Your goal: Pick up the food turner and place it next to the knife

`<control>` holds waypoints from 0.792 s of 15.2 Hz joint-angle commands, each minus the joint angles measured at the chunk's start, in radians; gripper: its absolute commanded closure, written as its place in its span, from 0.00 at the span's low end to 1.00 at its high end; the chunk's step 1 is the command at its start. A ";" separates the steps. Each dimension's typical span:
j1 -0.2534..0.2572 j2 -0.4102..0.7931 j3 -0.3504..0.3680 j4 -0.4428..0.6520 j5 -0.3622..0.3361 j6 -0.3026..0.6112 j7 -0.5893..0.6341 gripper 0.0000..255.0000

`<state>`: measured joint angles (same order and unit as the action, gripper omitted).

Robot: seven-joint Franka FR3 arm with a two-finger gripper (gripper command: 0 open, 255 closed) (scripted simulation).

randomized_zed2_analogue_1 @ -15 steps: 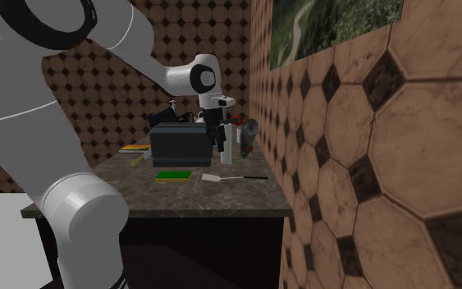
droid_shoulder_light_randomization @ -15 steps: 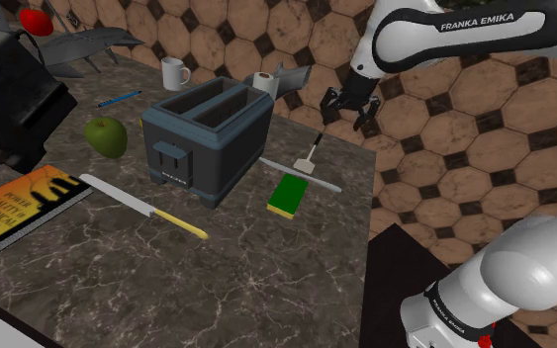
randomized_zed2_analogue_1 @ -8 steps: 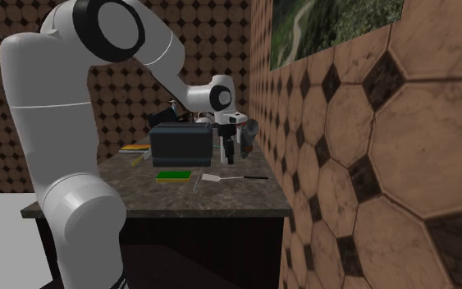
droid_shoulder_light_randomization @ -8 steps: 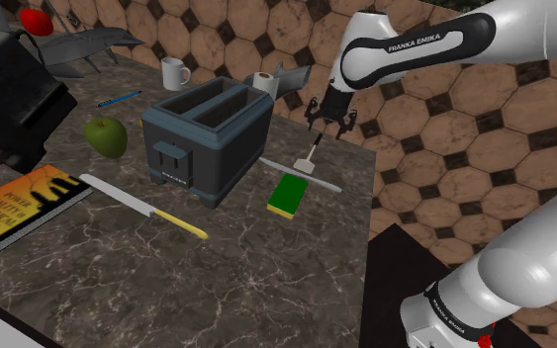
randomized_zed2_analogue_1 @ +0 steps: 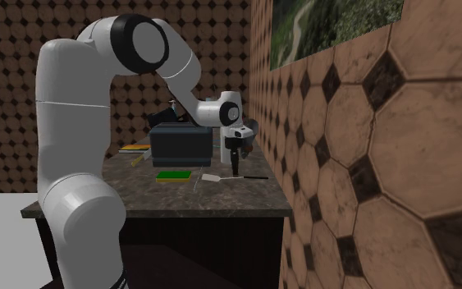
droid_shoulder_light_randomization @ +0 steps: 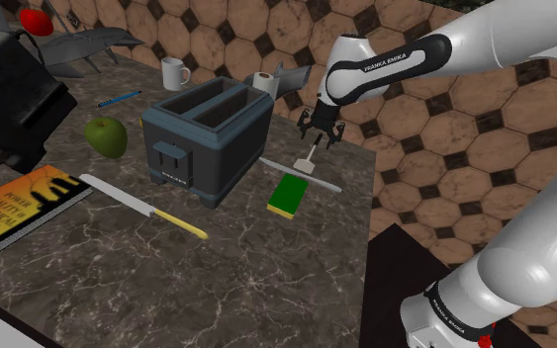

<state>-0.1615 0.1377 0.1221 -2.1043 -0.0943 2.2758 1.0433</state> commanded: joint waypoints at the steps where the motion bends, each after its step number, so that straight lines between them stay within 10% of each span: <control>1: -0.001 0.011 -0.002 -0.014 -0.003 0.026 0.002 0.00; 10: -0.001 0.024 -0.003 -0.020 -0.007 0.045 0.004 0.00; 11: -0.001 0.024 -0.003 -0.020 -0.007 0.045 0.004 1.00; 12: -0.001 0.024 -0.003 -0.020 -0.007 0.045 0.004 1.00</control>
<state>-0.1628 0.1619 0.1190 -2.1247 -0.1012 2.3203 1.0473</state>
